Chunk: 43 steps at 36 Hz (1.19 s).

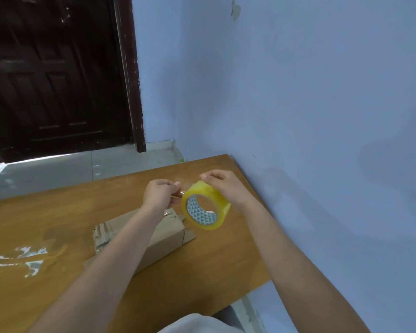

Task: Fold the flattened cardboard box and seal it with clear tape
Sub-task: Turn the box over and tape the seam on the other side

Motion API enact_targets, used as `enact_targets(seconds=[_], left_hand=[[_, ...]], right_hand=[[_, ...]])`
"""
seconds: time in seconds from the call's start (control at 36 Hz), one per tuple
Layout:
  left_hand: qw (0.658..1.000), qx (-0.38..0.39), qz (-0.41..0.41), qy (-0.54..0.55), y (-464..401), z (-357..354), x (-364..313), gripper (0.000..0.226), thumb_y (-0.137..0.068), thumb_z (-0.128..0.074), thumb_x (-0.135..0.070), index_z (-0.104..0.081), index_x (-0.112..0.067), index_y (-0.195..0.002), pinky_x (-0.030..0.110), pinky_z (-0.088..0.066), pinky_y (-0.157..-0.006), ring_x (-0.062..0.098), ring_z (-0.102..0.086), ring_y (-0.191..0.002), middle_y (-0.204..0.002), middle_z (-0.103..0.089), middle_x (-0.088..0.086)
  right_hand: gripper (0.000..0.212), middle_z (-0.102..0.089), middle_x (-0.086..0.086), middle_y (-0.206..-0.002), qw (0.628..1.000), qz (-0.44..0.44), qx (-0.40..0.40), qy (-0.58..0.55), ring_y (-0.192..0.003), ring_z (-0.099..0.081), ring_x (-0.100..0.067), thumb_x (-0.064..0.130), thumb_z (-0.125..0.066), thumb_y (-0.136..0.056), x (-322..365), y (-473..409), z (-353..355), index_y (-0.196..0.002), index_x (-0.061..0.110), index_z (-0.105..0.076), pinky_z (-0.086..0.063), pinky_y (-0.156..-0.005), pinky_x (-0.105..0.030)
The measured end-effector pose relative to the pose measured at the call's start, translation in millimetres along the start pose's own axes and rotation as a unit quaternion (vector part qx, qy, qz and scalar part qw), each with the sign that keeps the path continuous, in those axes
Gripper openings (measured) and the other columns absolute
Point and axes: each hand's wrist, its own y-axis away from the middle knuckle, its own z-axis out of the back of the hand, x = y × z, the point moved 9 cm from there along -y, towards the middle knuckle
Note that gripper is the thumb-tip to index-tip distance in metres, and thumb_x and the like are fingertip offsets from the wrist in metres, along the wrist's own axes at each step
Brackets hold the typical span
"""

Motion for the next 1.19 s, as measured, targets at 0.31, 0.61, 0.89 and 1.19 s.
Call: enact_targets(seconds=[0.31,0.61,0.89,1.19], left_hand=[[0.956,0.074,0.225,0.176,6.9,-34.5,39.2,0.023,-0.096,-0.051,-0.015,-0.057,-0.008,-0.075,0.010,-0.036,-0.034,0.008,-0.052,-0.031,-0.046,-0.062,0.001],[0.992,0.052,0.066,-0.094,-30.6,-15.3,-2.0,0.028,-0.096,-0.049,-0.009,-0.054,-0.005,-0.069,0.031,-0.048,-0.056,0.018,-0.058,-0.039,-0.064,-0.058,0.010],[0.936,0.009,-0.029,-0.351,-59.1,6.0,12.5,0.026,-0.093,-0.050,-0.020,-0.066,-0.013,-0.074,0.027,-0.048,-0.069,0.016,-0.069,-0.065,-0.072,-0.071,-0.002],[0.892,-0.007,-0.055,-0.448,-75.4,20.3,15.7,0.020,-0.092,-0.049,-0.019,-0.068,-0.011,-0.091,0.029,-0.038,-0.062,0.024,-0.055,-0.080,-0.087,-0.063,0.004]], right_hand=[[0.010,-0.071,0.003,-0.078,0.990,0.028,0.056,-0.130,-0.068,-0.065,-0.016,0.027,-0.060,-0.090,9.7,23.2,19.0,-0.097,0.023,-0.065,-0.055,-0.073,-0.032],[0.035,-0.066,0.004,-0.106,0.993,0.009,0.034,-0.113,-0.092,-0.066,-0.009,0.029,-0.066,-0.086,-13.3,24.6,-9.5,-0.118,0.023,-0.056,-0.053,-0.076,-0.023],[0.032,-0.064,0.008,-0.100,0.998,-0.054,0.042,0.017,-0.098,-0.063,-0.017,0.041,-0.066,-0.085,-45.9,25.4,-51.1,-0.111,0.028,-0.053,-0.051,-0.085,-0.036],[0.070,-0.049,-0.009,-0.075,0.981,-0.112,0.088,0.128,-0.067,-0.052,-0.019,0.075,-0.052,-0.064,-77.2,21.6,-69.5,-0.076,0.006,-0.052,-0.036,-0.060,-0.030]])
